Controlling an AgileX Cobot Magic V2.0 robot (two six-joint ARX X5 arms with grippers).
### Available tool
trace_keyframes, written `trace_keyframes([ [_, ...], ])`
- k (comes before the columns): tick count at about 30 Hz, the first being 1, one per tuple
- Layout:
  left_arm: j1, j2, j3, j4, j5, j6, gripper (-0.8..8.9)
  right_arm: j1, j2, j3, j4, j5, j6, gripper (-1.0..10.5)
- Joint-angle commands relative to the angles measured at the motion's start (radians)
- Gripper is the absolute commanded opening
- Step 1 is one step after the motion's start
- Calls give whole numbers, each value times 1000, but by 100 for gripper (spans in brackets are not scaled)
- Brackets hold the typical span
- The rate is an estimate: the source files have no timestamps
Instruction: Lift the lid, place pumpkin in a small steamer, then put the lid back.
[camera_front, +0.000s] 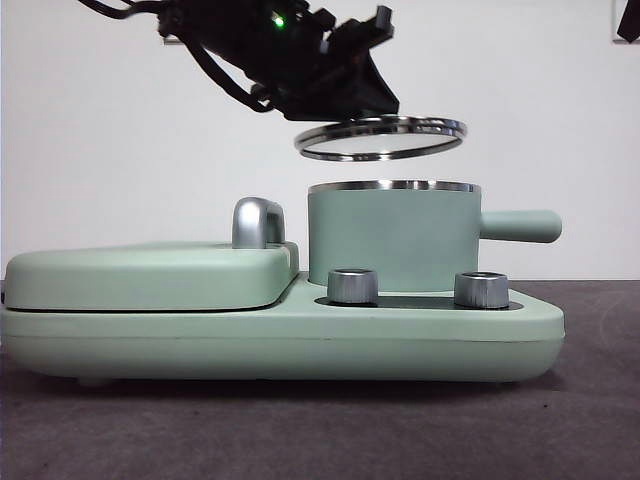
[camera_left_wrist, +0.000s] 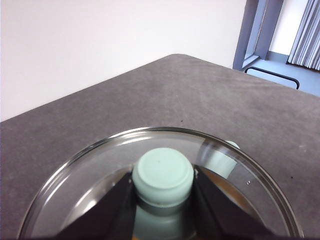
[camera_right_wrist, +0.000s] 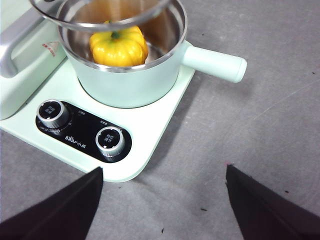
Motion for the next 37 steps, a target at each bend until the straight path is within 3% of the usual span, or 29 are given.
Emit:
trace_keyframes([
  [1, -13, 30, 32, 39, 3, 17, 16, 5, 5, 5, 6, 3, 16, 377],
  [17, -17, 65, 32, 39, 31, 53, 16, 5, 8, 5, 6, 7, 16, 377],
  [37, -19, 124, 32, 39, 61, 32, 16, 5, 8, 5, 6, 26, 16, 377],
])
